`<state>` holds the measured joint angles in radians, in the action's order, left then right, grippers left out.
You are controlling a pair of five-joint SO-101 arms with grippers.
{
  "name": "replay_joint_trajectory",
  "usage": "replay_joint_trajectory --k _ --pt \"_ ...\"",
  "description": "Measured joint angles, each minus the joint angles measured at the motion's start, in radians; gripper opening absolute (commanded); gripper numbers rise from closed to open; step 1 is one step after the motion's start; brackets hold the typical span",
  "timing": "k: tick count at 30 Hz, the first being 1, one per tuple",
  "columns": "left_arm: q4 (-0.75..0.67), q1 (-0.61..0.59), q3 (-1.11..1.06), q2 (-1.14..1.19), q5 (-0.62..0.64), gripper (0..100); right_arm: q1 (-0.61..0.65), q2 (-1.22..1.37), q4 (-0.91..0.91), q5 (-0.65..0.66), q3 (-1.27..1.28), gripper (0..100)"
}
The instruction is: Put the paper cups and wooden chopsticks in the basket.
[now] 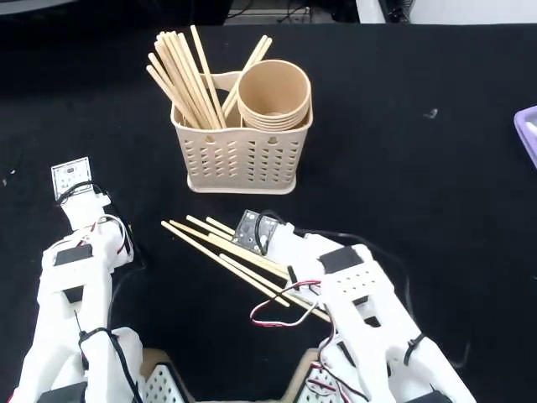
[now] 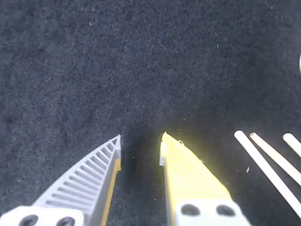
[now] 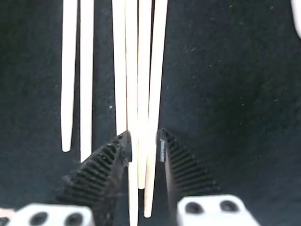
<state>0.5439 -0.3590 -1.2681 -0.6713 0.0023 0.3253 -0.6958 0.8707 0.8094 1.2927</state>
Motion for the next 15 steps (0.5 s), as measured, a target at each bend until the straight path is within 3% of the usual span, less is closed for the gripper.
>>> replay_joint_trajectory --k 4,15 --pt "0.000 0.000 0.000 0.000 0.000 14 -0.005 0.180 -0.008 0.000 -0.074 0.7" --pt "0.000 0.000 0.000 0.000 0.000 14 -0.003 0.163 0.048 0.000 -0.114 1.1"
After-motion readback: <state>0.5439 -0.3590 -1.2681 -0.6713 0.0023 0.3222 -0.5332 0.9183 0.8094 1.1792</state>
